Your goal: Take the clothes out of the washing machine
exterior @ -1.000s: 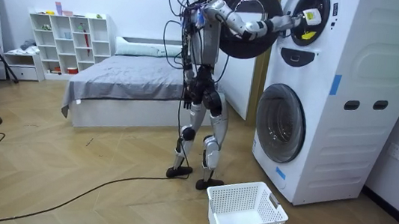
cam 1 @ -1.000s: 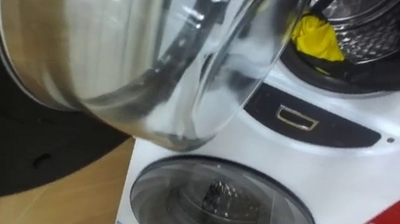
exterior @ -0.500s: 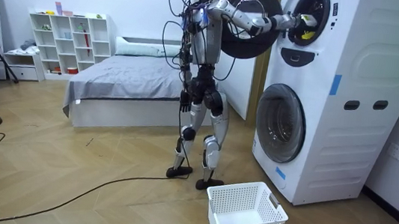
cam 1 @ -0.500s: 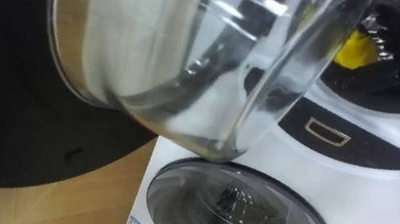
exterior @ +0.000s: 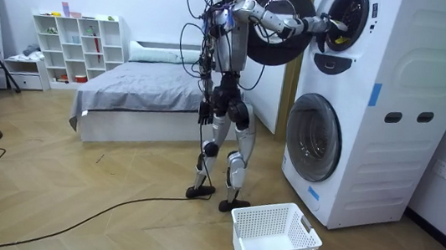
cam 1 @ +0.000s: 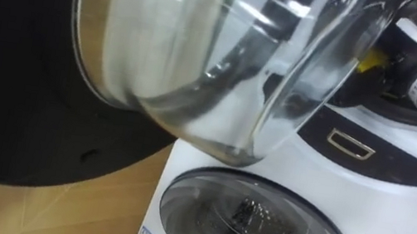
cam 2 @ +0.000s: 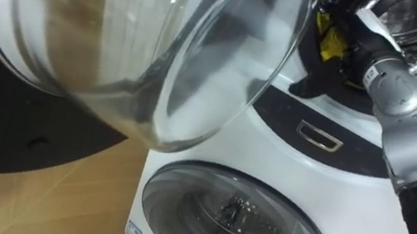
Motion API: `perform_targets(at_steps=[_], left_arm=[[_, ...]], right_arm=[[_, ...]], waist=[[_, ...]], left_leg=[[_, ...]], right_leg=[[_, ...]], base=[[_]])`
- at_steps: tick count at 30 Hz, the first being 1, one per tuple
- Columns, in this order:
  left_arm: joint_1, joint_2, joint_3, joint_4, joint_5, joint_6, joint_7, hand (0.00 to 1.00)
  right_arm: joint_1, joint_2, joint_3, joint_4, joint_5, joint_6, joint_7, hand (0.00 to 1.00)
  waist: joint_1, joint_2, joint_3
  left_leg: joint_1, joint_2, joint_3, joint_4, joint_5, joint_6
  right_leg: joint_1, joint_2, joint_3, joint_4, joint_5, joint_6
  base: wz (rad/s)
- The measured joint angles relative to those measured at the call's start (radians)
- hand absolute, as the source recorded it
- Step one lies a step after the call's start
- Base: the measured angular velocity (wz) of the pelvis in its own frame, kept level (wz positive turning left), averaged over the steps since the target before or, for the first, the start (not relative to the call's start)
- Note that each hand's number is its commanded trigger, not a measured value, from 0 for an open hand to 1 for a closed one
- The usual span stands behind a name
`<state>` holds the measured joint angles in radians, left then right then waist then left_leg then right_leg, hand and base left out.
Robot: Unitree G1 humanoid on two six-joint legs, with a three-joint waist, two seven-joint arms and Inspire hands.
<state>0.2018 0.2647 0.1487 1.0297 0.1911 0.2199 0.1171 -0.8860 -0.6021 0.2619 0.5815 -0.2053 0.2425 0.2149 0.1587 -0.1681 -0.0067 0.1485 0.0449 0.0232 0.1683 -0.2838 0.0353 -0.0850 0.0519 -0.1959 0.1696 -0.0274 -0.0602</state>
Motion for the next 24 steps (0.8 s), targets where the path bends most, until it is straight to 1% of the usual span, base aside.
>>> perform_targets(at_steps=[1, 2, 3, 4, 5, 7, 9, 11, 13, 15, 17, 20, 24], left_arm=[[-0.001, 0.000, 0.005, 0.000, -0.001, 0.002, 0.000, 0.00], [-0.004, 0.001, 0.009, 0.001, -0.003, 0.006, -0.001, 0.00], [-0.007, 0.000, 0.009, 0.003, -0.002, 0.011, -0.003, 0.00], [-0.006, -0.001, 0.009, 0.004, -0.001, 0.014, -0.004, 0.00], [-0.010, 0.000, 0.012, 0.014, -0.001, 0.019, -0.014, 0.00], [-0.016, 0.000, 0.019, 0.024, -0.002, 0.029, -0.027, 0.00], [-0.028, 0.002, 0.024, 0.030, -0.004, 0.046, -0.040, 0.00], [-0.036, 0.002, 0.024, 0.044, -0.004, 0.064, -0.042, 0.00], [-0.053, 0.002, 0.022, 0.052, -0.005, 0.066, -0.044, 0.00], [-0.074, 0.002, 0.000, 0.052, -0.023, 0.064, -0.046, 0.00], [-0.082, 0.003, -0.015, 0.052, -0.036, 0.062, -0.048, 0.00], [-0.086, 0.005, -0.035, 0.052, -0.044, 0.063, -0.051, 0.00], [-0.093, 0.004, -0.036, 0.052, -0.074, 0.063, -0.060, 0.00]], right_arm=[[0.000, 0.000, 0.000, 0.000, -0.006, 0.000, 0.006, 0.83], [0.000, -0.004, 0.000, 0.006, -0.007, 0.000, 0.018, 1.00], [-0.003, -0.009, 0.000, 0.020, -0.005, 0.000, 0.031, 1.00], [-0.010, -0.009, 0.000, 0.036, -0.005, 0.000, 0.037, 1.00], [-0.024, -0.012, -0.002, 0.066, -0.006, 0.000, 0.051, 1.00], [-0.045, -0.015, -0.009, 0.114, -0.010, 0.005, 0.067, 1.00], [-0.065, -0.040, -0.006, 0.158, 0.000, 0.009, 0.108, 1.00], [-0.065, -0.045, -0.005, 0.163, 0.006, 0.009, 0.140, 1.00], [-0.065, -0.046, -0.007, 0.189, 0.006, 0.011, 0.148, 1.00], [-0.065, -0.046, -0.008, 0.192, 0.006, 0.018, 0.153, 1.00], [-0.065, -0.046, -0.009, 0.192, 0.007, 0.020, 0.172, 1.00], [-0.065, -0.047, -0.009, 0.187, 0.009, 0.018, 0.211, 1.00], [-0.065, -0.051, -0.012, 0.184, 0.012, 0.012, 0.223, 1.00]], waist=[[-0.001, 0.000, -0.0004], [-0.003, 0.002, 0.0011], [-0.004, -0.003, -0.0022], [-0.004, -0.003, -0.0022], [-0.004, -0.001, -0.0004], [-0.008, 0.000, -0.0004], [-0.015, -0.002, -0.0017], [-0.022, -0.001, -0.0006], [-0.019, 0.000, 0.0002], [-0.017, 0.006, 0.0045], [-0.017, 0.013, 0.0086], [-0.019, 0.015, 0.0092], [-0.021, 0.016, 0.0088]], left_leg=[[0.000, 0.001, 0.000, 0.000, 0.000, 0.000], [-0.002, 0.002, -0.005, 0.000, 0.000, 0.000], [-0.002, 0.002, -0.009, 0.000, 0.000, 0.000], [-0.002, 0.001, -0.009, 0.001, 0.000, 0.000], [0.000, 0.001, -0.009, 0.001, 0.000, 0.000], [0.003, 0.001, -0.012, 0.003, 0.000, 0.000], [0.005, 0.001, -0.022, 0.003, 0.000, 0.000], [0.016, 0.003, -0.028, 0.003, 0.000, 0.000], [0.022, 0.004, -0.033, 0.000, 0.000, 0.000], [0.023, 0.003, -0.033, -0.004, 0.000, -0.001], [0.023, 0.003, -0.033, -0.004, 0.000, -0.001], [0.023, 0.001, -0.031, -0.004, -0.002, -0.004], [0.024, 0.001, -0.030, -0.004, -0.002, -0.004]], right_leg=[[0.000, 0.000, -0.003, -0.001, 0.000, 0.000], [0.001, -0.002, -0.012, -0.001, 0.000, 0.000], [0.002, -0.004, -0.019, -0.001, 0.000, 0.000], [0.003, -0.005, -0.025, -0.002, 0.000, 0.000], [0.006, -0.006, -0.030, -0.003, 0.000, 0.000], [0.014, -0.006, -0.029, -0.009, 0.000, 0.000], [0.024, -0.002, -0.038, -0.017, 0.001, -0.001], [0.040, -0.003, -0.049, -0.021, 0.001, -0.001], [0.047, -0.007, -0.054, -0.022, 0.001, -0.001], [0.048, -0.005, -0.055, -0.020, 0.003, -0.003], [0.048, -0.004, -0.055, -0.019, 0.004, -0.004], [0.048, 0.000, -0.054, -0.020, 0.004, -0.004], [0.048, 0.002, -0.053, -0.021, 0.004, -0.004]], base=[[0.05], [0.10], [0.09], [0.07], [0.03], [0.08], [0.14], [0.13], [0.10], [0.03], [0.00], [0.00], [0.00]])
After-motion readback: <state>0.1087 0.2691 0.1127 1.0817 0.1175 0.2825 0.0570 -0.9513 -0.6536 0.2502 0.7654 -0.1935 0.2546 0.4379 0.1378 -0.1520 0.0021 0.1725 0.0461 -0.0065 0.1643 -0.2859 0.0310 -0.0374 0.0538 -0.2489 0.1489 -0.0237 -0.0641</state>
